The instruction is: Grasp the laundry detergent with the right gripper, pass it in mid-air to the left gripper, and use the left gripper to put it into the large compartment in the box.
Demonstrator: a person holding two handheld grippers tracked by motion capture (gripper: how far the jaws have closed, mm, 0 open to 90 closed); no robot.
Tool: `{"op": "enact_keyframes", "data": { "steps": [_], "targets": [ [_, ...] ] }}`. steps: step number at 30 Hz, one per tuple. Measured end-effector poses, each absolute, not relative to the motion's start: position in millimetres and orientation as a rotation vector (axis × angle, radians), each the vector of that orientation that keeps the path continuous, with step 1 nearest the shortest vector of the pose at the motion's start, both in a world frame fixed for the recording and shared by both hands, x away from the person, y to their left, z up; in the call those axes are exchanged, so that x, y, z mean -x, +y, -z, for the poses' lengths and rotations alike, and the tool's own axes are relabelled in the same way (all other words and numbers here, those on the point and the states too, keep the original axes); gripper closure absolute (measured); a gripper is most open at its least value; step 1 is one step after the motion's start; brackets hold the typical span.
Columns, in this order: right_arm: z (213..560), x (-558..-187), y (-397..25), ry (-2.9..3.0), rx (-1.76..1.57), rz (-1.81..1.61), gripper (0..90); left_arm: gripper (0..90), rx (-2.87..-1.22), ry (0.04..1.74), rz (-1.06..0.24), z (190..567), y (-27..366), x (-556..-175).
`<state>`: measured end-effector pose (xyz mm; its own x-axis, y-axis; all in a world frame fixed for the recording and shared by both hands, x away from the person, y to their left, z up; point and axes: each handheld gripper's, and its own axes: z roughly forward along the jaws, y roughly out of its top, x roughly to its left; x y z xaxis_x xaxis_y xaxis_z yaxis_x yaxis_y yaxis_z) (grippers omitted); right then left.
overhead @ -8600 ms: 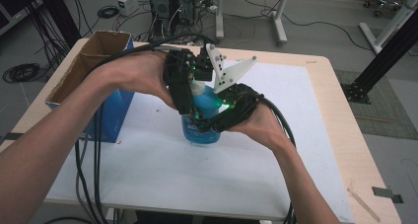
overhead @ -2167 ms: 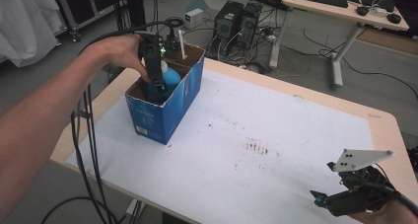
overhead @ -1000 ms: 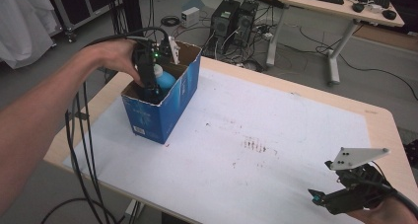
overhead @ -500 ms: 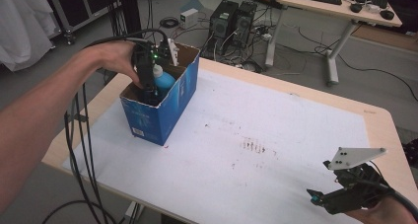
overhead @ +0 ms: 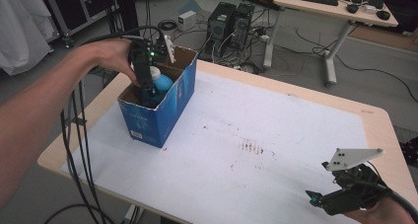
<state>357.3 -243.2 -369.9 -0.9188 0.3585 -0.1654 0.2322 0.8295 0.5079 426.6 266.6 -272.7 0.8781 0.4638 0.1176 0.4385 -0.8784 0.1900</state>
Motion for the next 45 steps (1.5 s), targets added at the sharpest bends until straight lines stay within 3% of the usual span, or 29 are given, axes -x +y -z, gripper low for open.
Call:
{"op": "enact_keyframes", "data": {
  "steps": [11,27,38,45],
  "targets": [
    [370,-356,-244,2.759,-0.454,-0.719,12.5,23.9,-2.911,0.707,-0.27,256,263,-425],
    [367,-354,-245,2.749,-0.455,-0.724,12.5,22.8,-2.915,0.631,-0.413,197,244,-418],
    [365,-352,-246,2.743,-0.458,-0.72,12.5,22.7,-2.935,0.44,-0.436,169,187,-406],
    [364,-351,-244,2.743,-0.455,-0.717,12.5,22.7,-2.951,0.29,-0.411,173,137,-403]
  ]
}}
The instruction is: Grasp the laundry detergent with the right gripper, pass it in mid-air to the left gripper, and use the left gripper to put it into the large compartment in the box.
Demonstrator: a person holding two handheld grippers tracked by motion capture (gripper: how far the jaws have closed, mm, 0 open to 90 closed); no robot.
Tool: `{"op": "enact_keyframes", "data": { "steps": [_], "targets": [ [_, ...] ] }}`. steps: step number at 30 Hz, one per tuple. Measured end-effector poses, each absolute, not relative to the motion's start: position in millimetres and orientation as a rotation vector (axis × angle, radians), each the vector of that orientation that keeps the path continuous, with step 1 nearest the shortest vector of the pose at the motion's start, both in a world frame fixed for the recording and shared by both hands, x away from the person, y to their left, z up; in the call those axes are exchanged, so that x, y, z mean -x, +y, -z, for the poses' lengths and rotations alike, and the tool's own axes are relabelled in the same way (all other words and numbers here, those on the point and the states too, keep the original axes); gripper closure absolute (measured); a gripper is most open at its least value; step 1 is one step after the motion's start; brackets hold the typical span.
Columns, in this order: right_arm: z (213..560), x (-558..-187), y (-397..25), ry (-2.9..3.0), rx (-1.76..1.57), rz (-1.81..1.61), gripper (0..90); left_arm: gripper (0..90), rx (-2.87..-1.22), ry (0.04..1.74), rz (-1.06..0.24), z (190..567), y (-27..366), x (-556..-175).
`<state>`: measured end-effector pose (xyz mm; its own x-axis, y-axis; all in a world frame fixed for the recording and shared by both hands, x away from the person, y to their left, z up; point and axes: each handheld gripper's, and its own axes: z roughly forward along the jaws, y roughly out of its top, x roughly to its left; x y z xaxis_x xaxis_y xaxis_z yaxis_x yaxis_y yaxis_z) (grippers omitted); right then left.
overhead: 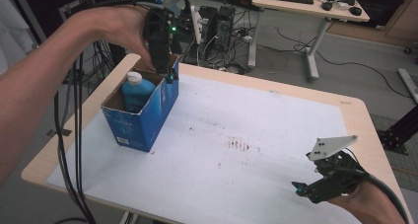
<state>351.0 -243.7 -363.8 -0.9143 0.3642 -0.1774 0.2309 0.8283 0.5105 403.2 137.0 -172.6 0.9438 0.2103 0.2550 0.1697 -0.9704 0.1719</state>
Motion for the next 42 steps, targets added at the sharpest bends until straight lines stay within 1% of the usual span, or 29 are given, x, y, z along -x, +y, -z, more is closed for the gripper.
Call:
{"op": "enact_keyframes", "data": {
  "steps": [3,7,12,18,24,33,40,42],
  "targets": [
    [364,-351,-243,2.743,-0.45,-0.721,12.5,22.7,-2.954,0.248,-0.375,181,120,-404],
    [364,-351,-243,2.746,-0.451,-0.719,12.5,20.5,-2.956,0.202,-0.336,194,99,-405],
    [362,-351,-243,2.747,-0.45,-0.709,12.5,20.4,-2.969,0.148,-0.282,214,76,-404],
    [362,-349,-242,2.747,-0.451,-0.709,12.5,19.8,-2.975,0.13,-0.229,237,59,-403],
    [362,-348,-242,2.746,-0.459,-0.711,12.5,19.0,-2.981,0.099,-0.179,260,44,-401],
    [362,-347,-242,2.748,-0.465,-0.703,12.5,17.8,-2.99,0.089,-0.143,292,26,-398],
    [361,-347,-241,2.75,-0.462,-0.696,12.5,17.7,-2.998,0.096,-0.114,314,20,-394],
    [360,-347,-241,2.751,-0.462,-0.692,12.5,16.2,-2.99,0.105,-0.102,319,19,-392]
  ]
}}
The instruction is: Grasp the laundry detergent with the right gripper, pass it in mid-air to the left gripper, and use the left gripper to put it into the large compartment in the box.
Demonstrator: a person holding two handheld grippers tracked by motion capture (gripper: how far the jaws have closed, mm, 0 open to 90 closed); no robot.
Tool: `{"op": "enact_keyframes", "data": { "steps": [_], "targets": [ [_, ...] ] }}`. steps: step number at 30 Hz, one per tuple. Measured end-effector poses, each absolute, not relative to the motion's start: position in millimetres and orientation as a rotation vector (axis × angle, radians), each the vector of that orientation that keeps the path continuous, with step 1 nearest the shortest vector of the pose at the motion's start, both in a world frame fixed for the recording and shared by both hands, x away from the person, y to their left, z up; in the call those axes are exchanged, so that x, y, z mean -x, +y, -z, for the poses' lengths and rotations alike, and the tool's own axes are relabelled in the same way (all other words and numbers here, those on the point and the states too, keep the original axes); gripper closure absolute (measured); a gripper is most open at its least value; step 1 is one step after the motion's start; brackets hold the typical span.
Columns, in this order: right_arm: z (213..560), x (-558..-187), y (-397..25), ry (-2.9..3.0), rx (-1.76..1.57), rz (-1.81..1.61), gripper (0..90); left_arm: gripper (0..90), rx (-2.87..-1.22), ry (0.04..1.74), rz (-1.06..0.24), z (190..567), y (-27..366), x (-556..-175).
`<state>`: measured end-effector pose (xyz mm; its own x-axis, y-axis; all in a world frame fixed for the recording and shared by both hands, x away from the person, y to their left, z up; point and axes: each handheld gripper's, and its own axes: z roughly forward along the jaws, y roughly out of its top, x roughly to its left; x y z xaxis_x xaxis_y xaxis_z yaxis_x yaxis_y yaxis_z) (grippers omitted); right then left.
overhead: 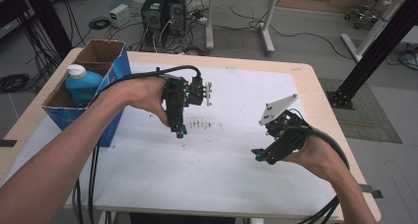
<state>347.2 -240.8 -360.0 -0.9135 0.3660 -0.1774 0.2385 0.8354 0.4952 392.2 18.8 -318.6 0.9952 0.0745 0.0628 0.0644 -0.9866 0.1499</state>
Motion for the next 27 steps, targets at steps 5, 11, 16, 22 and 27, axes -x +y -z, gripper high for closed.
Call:
{"op": "enact_keyframes", "data": {
  "steps": [5,11,16,22,27],
  "targets": [
    [358,-348,-238,2.753,-0.456,-0.687,12.5,16.2,-3.005,0.096,-0.096,332,16,-389],
    [358,-352,-234,2.761,-0.452,-0.675,12.5,16.2,-3.015,0.126,-0.114,351,17,-388],
    [360,-356,-232,2.769,-0.454,-0.668,12.5,16.2,-3.035,0.123,-0.11,364,19,-387],
    [362,-358,-230,2.775,-0.45,-0.656,12.5,16.2,-3.035,0.127,-0.105,368,20,-386],
    [362,-357,-231,2.776,-0.455,-0.651,12.5,16.2,-3.028,0.118,-0.102,367,19,-386]
  ]
}}
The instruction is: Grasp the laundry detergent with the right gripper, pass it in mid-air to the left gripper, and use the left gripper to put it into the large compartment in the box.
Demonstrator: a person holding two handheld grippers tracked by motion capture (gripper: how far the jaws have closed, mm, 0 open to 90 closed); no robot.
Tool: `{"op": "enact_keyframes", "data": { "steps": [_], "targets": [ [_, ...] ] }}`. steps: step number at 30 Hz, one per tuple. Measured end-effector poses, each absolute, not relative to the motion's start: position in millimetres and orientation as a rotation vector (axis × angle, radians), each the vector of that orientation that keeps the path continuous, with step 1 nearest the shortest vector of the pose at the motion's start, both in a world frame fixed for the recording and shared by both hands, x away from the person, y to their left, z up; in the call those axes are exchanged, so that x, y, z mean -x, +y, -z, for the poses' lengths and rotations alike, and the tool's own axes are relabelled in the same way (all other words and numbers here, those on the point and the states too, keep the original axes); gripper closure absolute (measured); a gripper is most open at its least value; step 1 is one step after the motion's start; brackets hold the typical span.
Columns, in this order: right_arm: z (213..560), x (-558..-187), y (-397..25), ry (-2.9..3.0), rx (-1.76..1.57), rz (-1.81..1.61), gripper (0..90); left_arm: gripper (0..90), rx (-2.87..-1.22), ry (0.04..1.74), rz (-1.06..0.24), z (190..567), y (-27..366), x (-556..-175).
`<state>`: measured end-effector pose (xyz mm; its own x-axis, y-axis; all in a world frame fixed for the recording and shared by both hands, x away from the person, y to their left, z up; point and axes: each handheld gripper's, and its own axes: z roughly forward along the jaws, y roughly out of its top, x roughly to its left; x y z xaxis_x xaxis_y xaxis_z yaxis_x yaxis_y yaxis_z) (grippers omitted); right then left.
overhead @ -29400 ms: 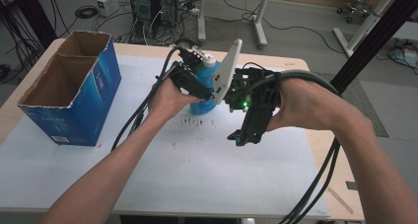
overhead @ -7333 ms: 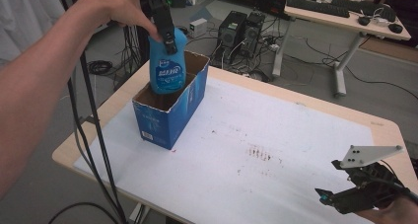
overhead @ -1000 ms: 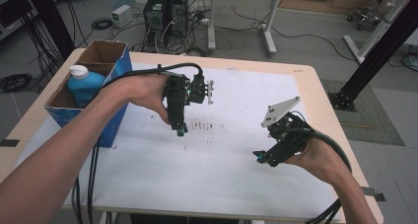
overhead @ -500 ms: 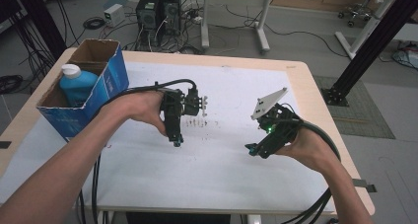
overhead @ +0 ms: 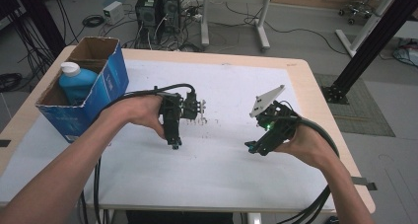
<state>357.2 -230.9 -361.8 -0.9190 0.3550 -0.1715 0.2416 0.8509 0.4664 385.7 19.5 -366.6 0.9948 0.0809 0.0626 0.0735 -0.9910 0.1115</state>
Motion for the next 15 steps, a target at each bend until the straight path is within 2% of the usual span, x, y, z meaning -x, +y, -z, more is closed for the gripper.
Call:
{"op": "enact_keyframes", "data": {
  "steps": [15],
  "targets": [
    [361.9,-356.0,-229.7,2.776,-0.458,-0.646,12.5,16.2,-3.017,0.134,-0.126,362.5,22.7,-382.8]
  ]
}}
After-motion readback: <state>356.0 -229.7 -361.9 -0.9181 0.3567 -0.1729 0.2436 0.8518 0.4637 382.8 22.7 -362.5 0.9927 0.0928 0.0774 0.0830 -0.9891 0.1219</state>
